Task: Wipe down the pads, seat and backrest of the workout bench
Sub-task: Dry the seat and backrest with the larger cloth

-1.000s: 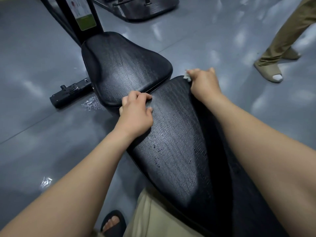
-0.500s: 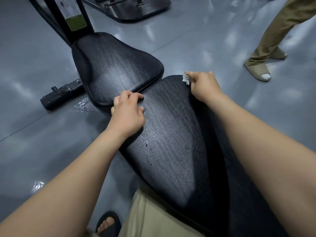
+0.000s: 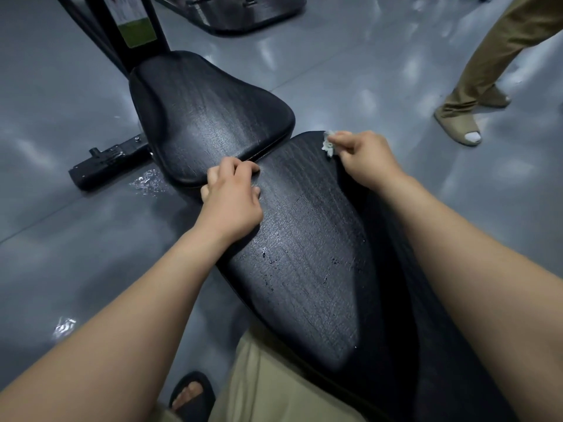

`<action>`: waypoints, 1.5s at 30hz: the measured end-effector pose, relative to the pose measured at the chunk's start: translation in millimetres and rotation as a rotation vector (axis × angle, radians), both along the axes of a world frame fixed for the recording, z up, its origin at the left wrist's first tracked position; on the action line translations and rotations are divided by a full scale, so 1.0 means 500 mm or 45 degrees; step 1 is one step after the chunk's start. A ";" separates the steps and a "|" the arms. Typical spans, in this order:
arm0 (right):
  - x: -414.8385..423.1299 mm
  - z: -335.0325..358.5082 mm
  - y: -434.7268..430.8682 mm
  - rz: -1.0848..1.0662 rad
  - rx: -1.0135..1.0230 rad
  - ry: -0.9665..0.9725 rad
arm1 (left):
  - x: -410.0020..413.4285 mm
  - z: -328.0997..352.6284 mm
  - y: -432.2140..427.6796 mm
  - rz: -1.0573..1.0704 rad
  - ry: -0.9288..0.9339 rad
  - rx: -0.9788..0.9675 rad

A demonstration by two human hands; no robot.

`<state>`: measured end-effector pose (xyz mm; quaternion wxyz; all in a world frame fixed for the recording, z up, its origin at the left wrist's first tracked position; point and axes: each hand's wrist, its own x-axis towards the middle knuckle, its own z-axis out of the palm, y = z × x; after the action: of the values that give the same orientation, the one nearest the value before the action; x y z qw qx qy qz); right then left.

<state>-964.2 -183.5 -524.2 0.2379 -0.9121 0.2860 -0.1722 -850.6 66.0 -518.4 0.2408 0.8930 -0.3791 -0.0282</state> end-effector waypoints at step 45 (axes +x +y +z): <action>-0.105 -0.041 0.050 -0.131 -0.264 -0.080 | -0.009 -0.007 -0.003 0.008 -0.097 0.038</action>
<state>-1016.6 -158.6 -544.5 0.1420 -0.9101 0.3054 -0.2414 -854.9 64.7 -521.7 0.2130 0.8981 -0.3848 0.0007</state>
